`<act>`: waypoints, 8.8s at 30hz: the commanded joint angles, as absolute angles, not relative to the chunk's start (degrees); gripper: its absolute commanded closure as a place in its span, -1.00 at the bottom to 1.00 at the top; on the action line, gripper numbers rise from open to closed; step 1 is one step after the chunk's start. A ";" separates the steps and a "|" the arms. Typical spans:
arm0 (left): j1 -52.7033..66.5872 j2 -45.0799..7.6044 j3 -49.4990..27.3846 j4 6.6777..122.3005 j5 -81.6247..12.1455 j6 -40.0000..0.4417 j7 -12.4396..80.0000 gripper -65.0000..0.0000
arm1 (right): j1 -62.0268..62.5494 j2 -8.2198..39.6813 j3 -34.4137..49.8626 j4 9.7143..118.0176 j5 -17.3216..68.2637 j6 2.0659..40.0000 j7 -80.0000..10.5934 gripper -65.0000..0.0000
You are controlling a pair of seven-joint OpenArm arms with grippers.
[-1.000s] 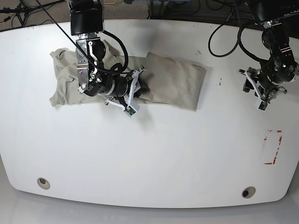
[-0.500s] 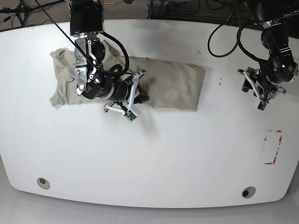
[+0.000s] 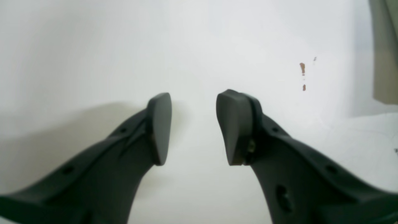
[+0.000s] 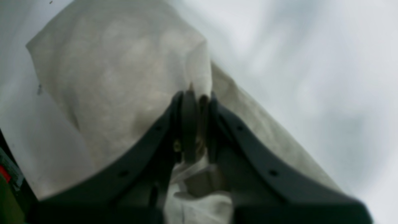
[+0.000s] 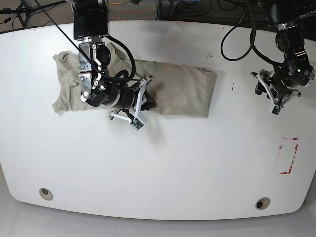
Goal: Fold the T-shirt properly
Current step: 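Press the folded end down with the right gripper and release, then grasp both ends of the folded shirt with both grippers, then push both ends together with both grippers toward the middle, then release the shirt with the left gripper and lift it away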
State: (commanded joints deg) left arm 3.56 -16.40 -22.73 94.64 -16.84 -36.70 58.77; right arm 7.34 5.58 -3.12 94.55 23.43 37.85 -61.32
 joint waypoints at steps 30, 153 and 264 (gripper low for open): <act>-6.46 -1.27 -12.00 95.52 -31.25 -40.00 69.67 0.82 | 1.36 8.92 22.64 105.27 23.96 38.90 -63.52 0.04; -6.11 5.49 -8.66 77.05 -23.52 -24.92 67.21 0.81 | 2.24 9.27 12.97 111.08 47.96 20.44 -66.15 1.00; -2.15 -21.58 -34.07 96.04 -49.63 -37.32 62.11 0.35 | 0.40 4.35 -26.15 102.81 35.82 15.52 -50.95 -0.41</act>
State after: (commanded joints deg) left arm -2.15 -21.58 -34.07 96.04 -49.63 -37.32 62.11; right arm 0.40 4.35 -26.15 102.81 35.82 15.52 -50.95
